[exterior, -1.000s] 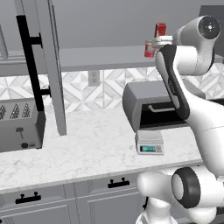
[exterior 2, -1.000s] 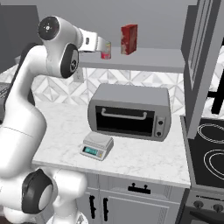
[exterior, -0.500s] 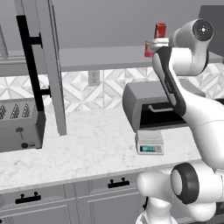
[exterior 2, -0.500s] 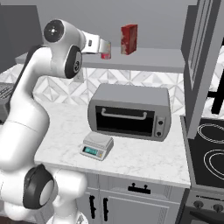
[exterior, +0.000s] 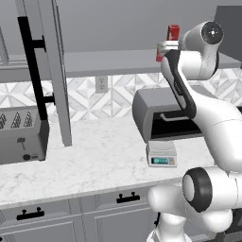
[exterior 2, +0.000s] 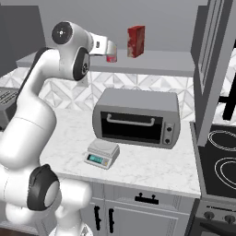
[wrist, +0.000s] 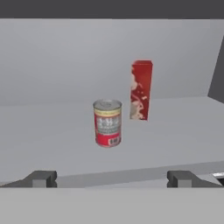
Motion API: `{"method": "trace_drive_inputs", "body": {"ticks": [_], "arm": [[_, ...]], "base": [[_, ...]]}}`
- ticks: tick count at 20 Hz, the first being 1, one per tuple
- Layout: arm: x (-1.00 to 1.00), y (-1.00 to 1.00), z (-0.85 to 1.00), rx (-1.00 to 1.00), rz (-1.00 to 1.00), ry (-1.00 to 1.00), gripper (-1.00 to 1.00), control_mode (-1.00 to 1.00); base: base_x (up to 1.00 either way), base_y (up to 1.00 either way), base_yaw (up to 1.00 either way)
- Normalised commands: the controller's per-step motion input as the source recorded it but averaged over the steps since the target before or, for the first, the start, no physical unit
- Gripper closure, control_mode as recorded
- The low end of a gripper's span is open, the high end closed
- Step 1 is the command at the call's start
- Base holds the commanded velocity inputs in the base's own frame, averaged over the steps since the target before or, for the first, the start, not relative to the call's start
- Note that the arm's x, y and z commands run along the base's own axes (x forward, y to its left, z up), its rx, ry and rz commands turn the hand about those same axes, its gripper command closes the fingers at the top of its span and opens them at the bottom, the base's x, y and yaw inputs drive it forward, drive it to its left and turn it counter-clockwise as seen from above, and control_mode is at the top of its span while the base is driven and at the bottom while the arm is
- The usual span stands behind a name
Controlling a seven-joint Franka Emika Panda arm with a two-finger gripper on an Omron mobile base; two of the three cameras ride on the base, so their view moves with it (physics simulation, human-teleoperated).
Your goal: Pick the canned food and place it on the digital scale for weighing, and close the cabinet.
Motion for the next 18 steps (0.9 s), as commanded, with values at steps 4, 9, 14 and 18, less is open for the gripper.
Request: {"method": "trace_drive_inputs", "body": {"ticks": [4, 9, 14, 18], "arm": [[0.46, 0.00, 0.01, 0.00, 0.00, 0.00, -1.00, -1.00], [0.47, 0.00, 0.00, 0.00, 0.00, 0.00, -1.00, -1.00], [0.46, 0.00, 0.00, 0.00, 0.00, 0.00, -1.00, -1.00], [0.41, 0.00, 0.00, 0.00, 0.00, 0.00, -1.00, -1.00]], "base": [[0.00, 0.00, 0.00], [0.00, 0.00, 0.00], [0.00, 0.00, 0.00], [0.00, 0.00, 0.00]]}}
